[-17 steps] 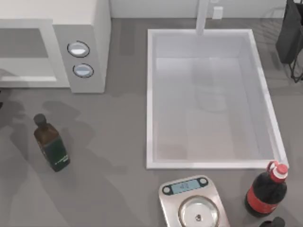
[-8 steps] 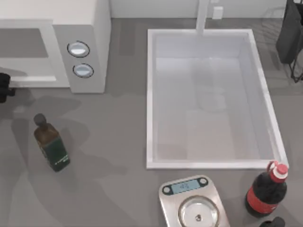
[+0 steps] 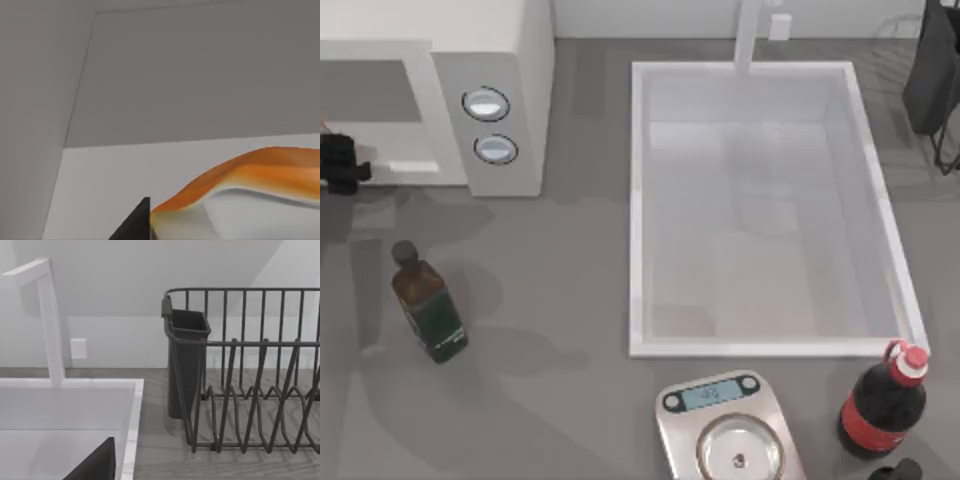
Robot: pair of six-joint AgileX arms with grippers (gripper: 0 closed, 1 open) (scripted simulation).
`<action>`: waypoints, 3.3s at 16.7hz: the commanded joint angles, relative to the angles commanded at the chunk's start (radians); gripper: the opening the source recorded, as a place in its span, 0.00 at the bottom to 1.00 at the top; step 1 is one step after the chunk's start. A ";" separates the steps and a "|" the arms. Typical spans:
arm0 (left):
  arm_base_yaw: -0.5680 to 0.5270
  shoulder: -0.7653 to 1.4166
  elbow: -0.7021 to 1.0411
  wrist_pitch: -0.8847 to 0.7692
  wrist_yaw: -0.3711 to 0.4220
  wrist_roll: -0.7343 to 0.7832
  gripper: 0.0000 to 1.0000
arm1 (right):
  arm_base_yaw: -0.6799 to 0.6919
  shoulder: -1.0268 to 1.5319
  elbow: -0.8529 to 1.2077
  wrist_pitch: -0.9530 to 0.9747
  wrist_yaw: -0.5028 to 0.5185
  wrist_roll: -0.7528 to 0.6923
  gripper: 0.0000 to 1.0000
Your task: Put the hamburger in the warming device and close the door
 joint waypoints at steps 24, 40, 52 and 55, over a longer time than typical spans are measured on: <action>-0.067 0.320 0.484 -0.049 -0.014 -0.129 0.00 | 0.000 0.000 0.000 0.000 0.000 0.000 1.00; -0.090 0.460 0.697 -0.159 -0.030 -0.136 0.38 | 0.000 0.000 0.000 0.000 0.000 0.000 1.00; -0.090 0.460 0.697 -0.159 -0.030 -0.136 1.00 | 0.000 0.000 0.000 0.000 0.000 0.000 1.00; -0.090 0.460 0.697 -0.159 -0.030 -0.136 1.00 | 0.000 0.000 0.000 0.000 0.000 0.000 1.00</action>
